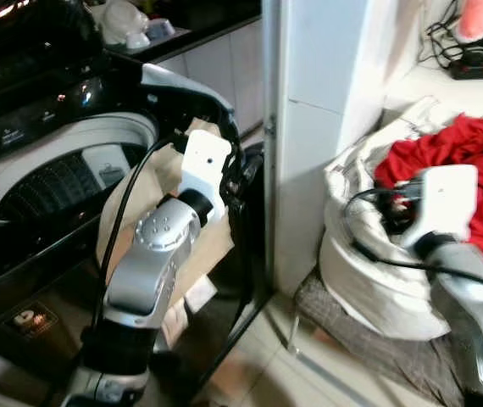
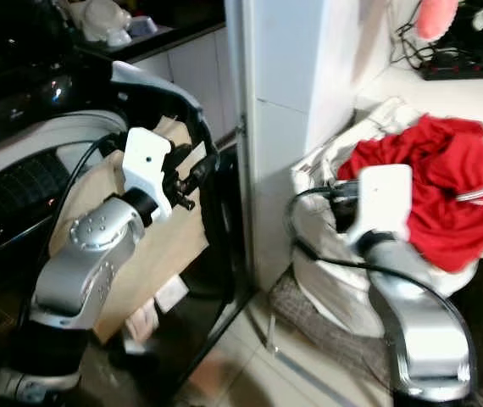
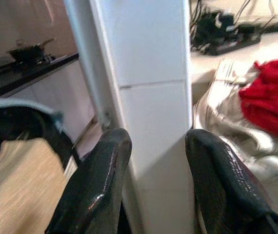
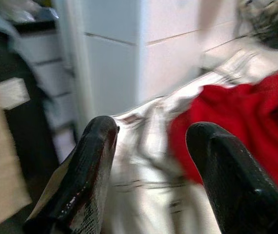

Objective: Clothes washing

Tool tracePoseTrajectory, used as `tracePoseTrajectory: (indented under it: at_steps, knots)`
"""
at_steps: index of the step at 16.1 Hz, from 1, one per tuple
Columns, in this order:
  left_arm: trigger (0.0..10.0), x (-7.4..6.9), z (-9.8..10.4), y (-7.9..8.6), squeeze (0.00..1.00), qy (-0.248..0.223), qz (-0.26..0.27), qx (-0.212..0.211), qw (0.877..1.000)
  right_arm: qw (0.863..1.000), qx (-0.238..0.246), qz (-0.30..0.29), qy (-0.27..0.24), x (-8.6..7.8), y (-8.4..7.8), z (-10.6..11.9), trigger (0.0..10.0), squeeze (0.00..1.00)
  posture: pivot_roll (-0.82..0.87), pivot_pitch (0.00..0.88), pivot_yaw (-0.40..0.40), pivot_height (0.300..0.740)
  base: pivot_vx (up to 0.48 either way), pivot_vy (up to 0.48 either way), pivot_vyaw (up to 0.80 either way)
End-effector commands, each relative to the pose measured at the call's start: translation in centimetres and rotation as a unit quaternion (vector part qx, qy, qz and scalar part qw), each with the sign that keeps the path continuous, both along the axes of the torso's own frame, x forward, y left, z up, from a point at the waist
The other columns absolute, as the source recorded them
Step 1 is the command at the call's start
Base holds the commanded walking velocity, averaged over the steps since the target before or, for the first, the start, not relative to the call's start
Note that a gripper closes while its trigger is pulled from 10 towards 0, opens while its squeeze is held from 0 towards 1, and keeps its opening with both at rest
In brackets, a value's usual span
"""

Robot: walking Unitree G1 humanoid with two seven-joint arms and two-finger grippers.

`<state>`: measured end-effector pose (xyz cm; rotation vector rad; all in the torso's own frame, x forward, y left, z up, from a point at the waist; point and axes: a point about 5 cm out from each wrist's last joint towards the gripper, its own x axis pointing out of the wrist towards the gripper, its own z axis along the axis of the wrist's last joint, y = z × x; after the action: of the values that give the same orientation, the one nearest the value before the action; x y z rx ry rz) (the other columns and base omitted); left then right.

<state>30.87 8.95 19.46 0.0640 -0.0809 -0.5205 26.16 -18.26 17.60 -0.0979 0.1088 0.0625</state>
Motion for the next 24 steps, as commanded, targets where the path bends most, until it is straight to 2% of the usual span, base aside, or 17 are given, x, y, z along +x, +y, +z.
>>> tracePoseTrajectory:
  at_steps: [1, 3, 6, 7, 10, 12, 17, 19, 21, 24]
  knots:
    - [10.0, 0.2, 0.4, 0.4, 0.0, -0.003, 0.012, -0.009, 1.0, 1.0, -0.001, 0.012, -0.009, -0.2, 0.5, 0.6, 10.0, 0.0, -0.13, 0.0, 0.086, 0.74, 0.375, 0.0, -0.8]
    - [10.0, 0.2, 0.1, 0.7, 0.0, -0.001, 0.022, -0.006, 1.0, 1.0, -0.013, 0.024, -0.013, -0.1, 0.8, 0.7, 10.0, 0.0, -0.12, 0.0, 0.063, 0.74, 0.375, 0.0, 0.0]
    - [10.0, 0.0, -1.1, 1.3, 0.0, 0.012, 0.055, -0.017, 0.998, 0.999, -0.002, 0.045, -0.027, 0.1, 1.2, 1.2, 10.0, 0.0, -0.12, 0.0, 0.039, 0.74, 0.363, 0.0, 0.0]
    - [10.0, -0.2, -1.5, 1.3, 0.0, 0.007, 0.054, 0.001, 0.999, 0.998, -0.001, 0.049, -0.028, 0.1, 1.4, 1.1, 10.0, 0.0, -0.11, 0.0, 0.034, 0.74, 0.36, 0.0, 0.0]
    - [10.0, -0.5, -1.1, 1.1, 0.0, 0.003, 0.05, -0.015, 0.999, 0.998, -0.002, 0.064, -0.03, 0.0, 1.9, 0.8, 10.0, 0.0, -0.1, 0.0, 0.041, 0.74, 0.35, 0.0, 0.0]
    - [10.0, -0.6, -0.9, 0.8, 0.0, 0.005, 0.038, -0.032, 0.999, 0.998, 0.011, 0.056, -0.032, -0.1, 1.8, 0.9, 10.0, 0.0, -0.11, 0.0, 0.046, 0.74, 0.171, 0.0, 0.0]
    - [10.0, -0.3, -1.1, 0.9, 0.0, 0.008, 0.044, -0.014, 0.999, 0.999, 0.01, 0.041, -0.03, -0.1, 1.2, 0.9, 10.0, 0.0, -0.11, 0.0, 0.058, 0.74, 0.0, 0.0, 0.0]
    - [10.0, 0.0, -1.2, 1.3, 0.0, 0.016, 0.048, 0.001, 0.999, 0.999, -0.012, 0.023, -0.034, 0.7, 0.4, 1.2, 10.0, 0.0, -0.12, 0.0, 0.068, 0.74, 0.0, 0.0, 0.0]
    - [10.0, 0.4, -1.1, 1.6, 0.0, 0.027, 0.048, -0.019, 0.998, 0.998, -0.031, 0.029, -0.04, 2.4, -0.5, 2.3, 10.0, 1.0, -0.13, 0.0, 0.076, 0.74, 0.0, 0.0, 0.0]
    - [10.0, 0.5, -1.1, 1.3, 0.0, 0.024, 0.048, -0.006, 0.999, 0.997, -0.049, 0.039, -0.036, 3.6, -1.4, 3.1, 10.0, 1.0, -0.13, 0.0, 0.065, 0.74, 0.0, 0.0, 0.0]
